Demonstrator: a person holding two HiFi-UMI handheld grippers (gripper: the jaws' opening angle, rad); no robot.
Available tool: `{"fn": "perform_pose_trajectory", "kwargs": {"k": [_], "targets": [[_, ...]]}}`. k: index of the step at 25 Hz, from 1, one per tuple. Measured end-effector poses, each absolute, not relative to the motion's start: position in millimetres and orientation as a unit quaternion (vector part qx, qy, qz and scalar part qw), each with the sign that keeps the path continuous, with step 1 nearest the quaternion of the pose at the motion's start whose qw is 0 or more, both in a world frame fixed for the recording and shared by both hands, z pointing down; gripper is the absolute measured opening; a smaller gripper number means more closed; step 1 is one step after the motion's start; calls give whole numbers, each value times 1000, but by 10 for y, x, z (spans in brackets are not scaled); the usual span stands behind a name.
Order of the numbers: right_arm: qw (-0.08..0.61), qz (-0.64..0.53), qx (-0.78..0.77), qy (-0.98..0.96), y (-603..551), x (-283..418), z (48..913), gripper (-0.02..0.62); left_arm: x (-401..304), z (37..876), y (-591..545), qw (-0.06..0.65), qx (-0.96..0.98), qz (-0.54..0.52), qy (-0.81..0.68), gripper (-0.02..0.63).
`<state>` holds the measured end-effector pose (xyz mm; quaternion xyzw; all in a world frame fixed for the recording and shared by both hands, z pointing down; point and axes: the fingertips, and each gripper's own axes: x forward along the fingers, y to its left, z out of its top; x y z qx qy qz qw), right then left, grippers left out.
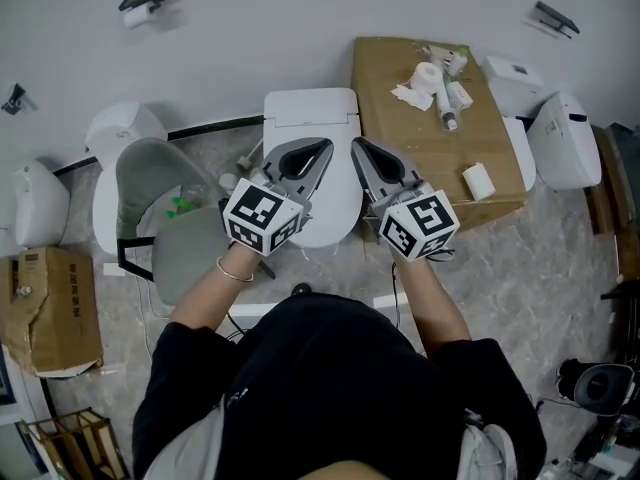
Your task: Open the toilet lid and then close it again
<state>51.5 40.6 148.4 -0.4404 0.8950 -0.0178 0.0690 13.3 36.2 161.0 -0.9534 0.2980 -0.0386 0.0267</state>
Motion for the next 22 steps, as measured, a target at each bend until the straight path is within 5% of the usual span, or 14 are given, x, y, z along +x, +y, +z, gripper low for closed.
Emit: {"fn": "perform_pose_trajectory", "kwargs": {"k": [22], "targets": [[92,-31,-438,894,475,592,1445,20,183,1609,374,16,-956,-35,291,3]]}}
